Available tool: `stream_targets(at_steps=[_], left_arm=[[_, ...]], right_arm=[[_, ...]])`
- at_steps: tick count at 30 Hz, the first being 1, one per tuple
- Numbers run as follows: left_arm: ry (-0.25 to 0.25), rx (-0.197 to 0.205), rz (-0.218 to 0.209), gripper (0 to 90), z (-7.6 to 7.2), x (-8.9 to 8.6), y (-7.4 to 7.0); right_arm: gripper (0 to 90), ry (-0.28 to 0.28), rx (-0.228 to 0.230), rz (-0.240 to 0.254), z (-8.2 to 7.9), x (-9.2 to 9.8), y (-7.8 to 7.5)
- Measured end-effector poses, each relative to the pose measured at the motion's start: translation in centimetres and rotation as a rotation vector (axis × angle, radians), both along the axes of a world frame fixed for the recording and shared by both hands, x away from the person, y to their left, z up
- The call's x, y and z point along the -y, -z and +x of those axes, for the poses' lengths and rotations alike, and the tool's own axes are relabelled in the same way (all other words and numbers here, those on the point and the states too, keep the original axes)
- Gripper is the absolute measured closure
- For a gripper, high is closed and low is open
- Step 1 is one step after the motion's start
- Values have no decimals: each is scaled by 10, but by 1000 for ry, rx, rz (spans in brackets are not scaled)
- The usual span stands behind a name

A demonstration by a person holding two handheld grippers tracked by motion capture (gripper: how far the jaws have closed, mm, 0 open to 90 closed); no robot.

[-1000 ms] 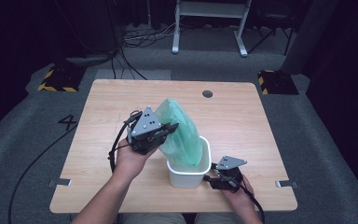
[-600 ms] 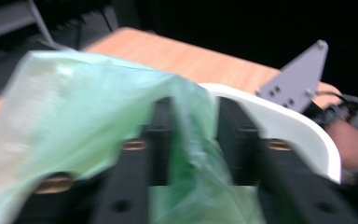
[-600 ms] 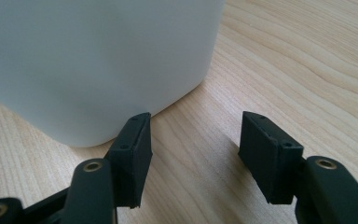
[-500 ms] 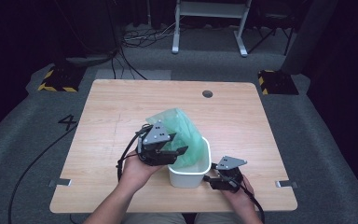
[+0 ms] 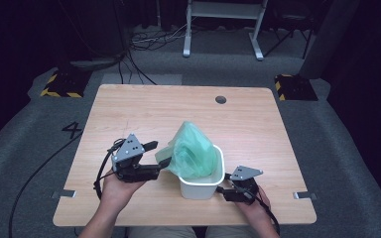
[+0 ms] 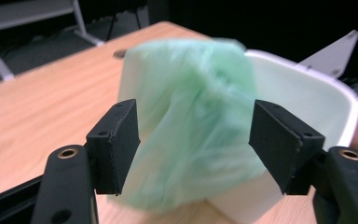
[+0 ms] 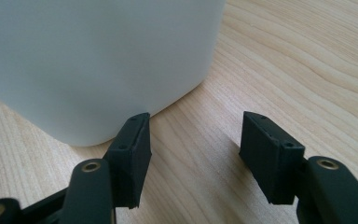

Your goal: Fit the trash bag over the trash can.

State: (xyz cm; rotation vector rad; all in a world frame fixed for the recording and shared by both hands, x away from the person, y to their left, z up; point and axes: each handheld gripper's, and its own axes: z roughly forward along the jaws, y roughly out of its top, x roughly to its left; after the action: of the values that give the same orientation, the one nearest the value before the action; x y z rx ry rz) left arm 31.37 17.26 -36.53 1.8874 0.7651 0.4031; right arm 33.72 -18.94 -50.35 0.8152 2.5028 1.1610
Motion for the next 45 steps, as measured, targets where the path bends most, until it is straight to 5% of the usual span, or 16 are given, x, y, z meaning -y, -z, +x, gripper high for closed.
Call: stream_targets(at_steps=[14,20,28,31,36,43,45], left_arm=[[1,-151,72,307,6,2,61],[-18,-175,99,314,23,10,84],[-60,-186,80,377,46,20,101],[-99,-159,66,583,51,20,99],[-135,-44,58,839,44,16,75],[-134,18,22,889,38,11,51],[-126,68,12,889,35,12,35]], right_arm=[[431,-2,-1,2,0,0,0],[431,-2,-1,2,0,0,0],[431,-2,-2,2,0,0,0],[431,-3,-2,2,0,0,0],[436,-3,-1,3,1,1,0],[539,20,21,15,-2,7,-4],[546,21,38,33,-3,10,-10]])
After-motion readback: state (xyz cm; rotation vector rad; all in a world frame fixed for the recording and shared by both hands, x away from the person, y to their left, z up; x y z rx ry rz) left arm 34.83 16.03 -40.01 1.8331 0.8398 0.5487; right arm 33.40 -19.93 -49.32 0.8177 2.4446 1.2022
